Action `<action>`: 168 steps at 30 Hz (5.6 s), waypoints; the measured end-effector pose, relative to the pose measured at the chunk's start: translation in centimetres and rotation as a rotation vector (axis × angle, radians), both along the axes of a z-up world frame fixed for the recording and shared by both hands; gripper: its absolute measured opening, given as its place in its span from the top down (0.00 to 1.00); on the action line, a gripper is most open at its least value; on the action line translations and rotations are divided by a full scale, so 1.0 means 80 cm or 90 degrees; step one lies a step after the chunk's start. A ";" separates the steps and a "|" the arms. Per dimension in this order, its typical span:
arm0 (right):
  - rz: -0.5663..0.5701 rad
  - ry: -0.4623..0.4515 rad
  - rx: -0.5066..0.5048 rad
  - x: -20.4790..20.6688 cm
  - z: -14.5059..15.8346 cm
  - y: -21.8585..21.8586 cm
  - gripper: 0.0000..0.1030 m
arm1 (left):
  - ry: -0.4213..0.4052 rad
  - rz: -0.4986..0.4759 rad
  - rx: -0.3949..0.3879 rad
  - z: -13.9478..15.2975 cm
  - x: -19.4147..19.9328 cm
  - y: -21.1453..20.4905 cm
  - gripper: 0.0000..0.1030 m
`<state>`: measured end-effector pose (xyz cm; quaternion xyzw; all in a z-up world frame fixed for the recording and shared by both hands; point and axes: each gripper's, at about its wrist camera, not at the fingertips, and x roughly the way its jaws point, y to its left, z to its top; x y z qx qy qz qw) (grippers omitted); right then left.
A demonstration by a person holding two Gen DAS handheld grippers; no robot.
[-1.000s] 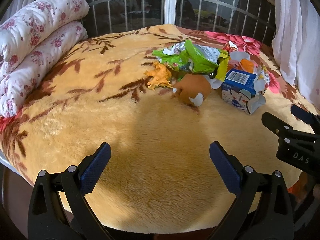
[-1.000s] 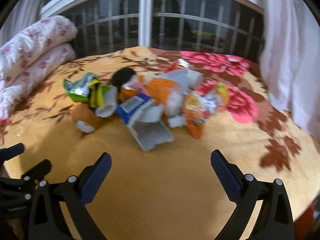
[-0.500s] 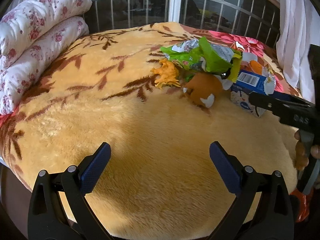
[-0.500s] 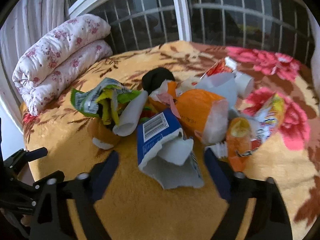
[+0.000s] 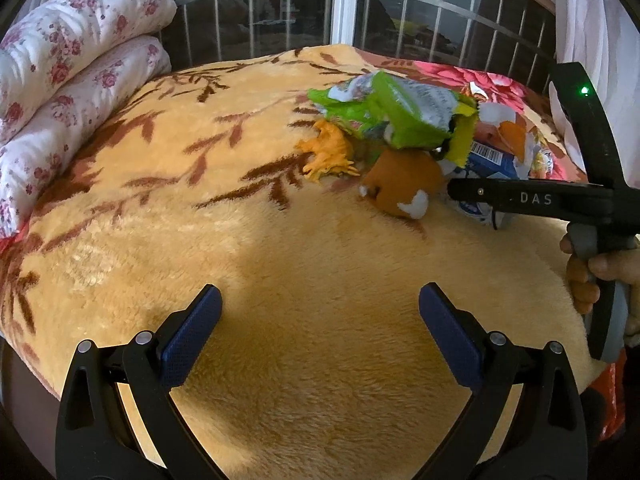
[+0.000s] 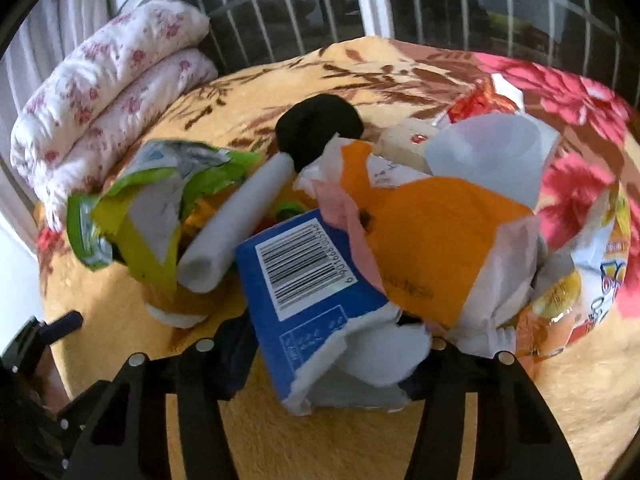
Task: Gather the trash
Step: 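Reach the right tool into the pile and grasp the blue milk carton, then grasp the brown foam piece with the left tool while right holds the carton, then lower both tools over the orange bucket and open them to drop items, then grasp the green snack wrapper with the left tool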
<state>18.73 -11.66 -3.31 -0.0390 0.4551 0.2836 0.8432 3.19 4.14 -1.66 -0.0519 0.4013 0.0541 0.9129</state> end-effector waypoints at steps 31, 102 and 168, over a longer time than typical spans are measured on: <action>-0.155 -0.046 0.159 -0.173 0.025 -0.140 0.47 | 0.090 -0.135 -0.015 -0.026 0.158 -0.045 0.51; -0.017 0.184 -0.174 -0.328 -0.190 -0.060 0.25 | 0.411 -0.196 0.046 -0.262 -0.111 -0.092 0.27; -0.108 0.070 0.018 -0.335 -0.090 -0.138 0.19 | 0.022 -0.058 -0.127 0.057 0.055 -0.014 0.73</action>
